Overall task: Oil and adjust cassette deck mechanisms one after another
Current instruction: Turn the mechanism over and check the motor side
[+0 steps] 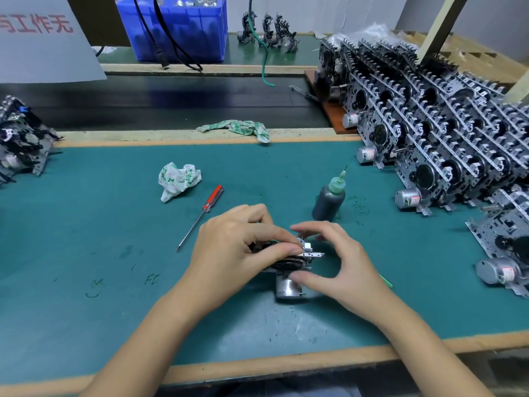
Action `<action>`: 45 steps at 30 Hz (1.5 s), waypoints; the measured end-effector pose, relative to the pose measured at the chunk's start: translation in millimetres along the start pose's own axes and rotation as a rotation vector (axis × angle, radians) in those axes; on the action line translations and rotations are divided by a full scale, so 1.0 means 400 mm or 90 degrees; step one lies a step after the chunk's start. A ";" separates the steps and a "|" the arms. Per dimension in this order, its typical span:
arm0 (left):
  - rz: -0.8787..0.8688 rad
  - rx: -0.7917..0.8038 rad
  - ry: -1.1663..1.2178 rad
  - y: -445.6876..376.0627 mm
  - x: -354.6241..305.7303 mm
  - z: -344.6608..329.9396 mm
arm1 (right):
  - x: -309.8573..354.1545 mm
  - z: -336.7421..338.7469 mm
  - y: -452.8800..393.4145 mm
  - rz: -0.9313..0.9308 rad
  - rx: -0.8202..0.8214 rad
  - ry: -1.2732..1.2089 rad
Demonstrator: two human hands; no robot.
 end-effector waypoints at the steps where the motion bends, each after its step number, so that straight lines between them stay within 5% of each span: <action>1: 0.004 0.001 0.003 0.001 0.000 0.000 | 0.004 -0.013 -0.007 0.003 0.002 -0.053; 14: 0.015 0.022 0.031 0.005 -0.001 0.001 | -0.005 -0.040 -0.024 -0.019 0.014 -0.215; 19: 0.029 0.026 0.009 -0.004 0.002 -0.004 | -0.014 0.012 0.008 -0.037 -0.005 -0.005; 22: 0.034 0.019 0.006 -0.004 0.001 -0.003 | -0.004 0.033 0.039 0.064 -0.075 0.280; 25: 0.030 0.014 -0.003 -0.005 0.000 -0.003 | -0.001 0.028 0.050 0.141 -0.068 0.402; 35: 0.009 0.063 -0.019 -0.007 -0.006 0.026 | 0.056 0.063 0.013 0.104 -0.078 0.279; 45: -0.043 0.055 -0.120 0.015 0.016 0.096 | 0.150 0.025 -0.069 0.303 0.065 0.399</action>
Point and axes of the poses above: each hand's wrist, its own y-axis away from the middle knuckle, its own z-axis out of the back of the hand, x = y × z, the point moved 3 cm from there along -y, towards the middle knuckle, and after that the axes turned 5 degrees about -x, right-handed, at the moved point
